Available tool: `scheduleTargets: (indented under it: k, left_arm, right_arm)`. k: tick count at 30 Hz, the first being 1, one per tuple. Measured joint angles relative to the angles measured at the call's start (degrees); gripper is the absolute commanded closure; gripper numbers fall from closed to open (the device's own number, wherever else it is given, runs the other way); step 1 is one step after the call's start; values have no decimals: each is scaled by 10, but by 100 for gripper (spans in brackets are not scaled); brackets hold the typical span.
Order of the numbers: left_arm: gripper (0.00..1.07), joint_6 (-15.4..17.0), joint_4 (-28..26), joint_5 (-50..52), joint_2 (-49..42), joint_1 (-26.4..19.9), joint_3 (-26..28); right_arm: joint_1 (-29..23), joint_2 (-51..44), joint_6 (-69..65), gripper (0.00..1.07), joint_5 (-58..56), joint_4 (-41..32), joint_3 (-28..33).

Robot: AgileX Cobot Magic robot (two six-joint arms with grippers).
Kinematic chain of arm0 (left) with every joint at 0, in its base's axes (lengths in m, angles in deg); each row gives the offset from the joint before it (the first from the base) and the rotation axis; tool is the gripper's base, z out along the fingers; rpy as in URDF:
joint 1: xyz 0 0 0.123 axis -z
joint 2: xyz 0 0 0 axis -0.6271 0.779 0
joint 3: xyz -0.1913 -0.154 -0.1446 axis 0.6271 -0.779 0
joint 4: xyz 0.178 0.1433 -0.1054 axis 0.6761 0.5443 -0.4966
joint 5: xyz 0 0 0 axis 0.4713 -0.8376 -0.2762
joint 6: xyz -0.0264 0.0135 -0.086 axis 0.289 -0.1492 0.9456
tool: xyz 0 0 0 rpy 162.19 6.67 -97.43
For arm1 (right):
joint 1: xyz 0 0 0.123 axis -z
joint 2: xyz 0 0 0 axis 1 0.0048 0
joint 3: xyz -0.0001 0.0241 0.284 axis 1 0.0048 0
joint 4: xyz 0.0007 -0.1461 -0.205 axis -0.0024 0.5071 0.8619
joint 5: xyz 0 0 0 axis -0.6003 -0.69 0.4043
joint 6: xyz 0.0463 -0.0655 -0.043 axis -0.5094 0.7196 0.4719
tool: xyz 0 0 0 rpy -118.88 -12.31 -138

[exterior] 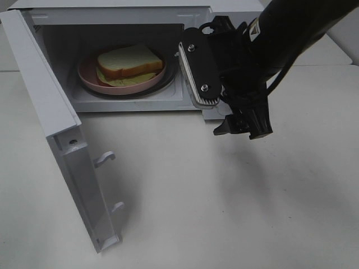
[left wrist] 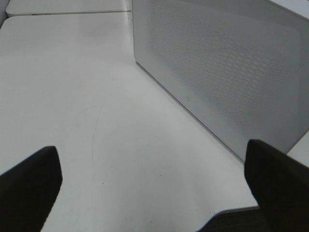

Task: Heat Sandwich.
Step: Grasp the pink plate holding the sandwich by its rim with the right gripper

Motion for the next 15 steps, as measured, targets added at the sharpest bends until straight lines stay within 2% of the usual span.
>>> scheduleTargets:
  k: [5,15]
  left_arm:
    - [10,0,0,0,0,0,0]
    - [10,0,0,0,0,0,0]
  right_arm:
    - [0,29,41,16,46,-18,-21]
    - [0,87,69,17,58,-39,-73]
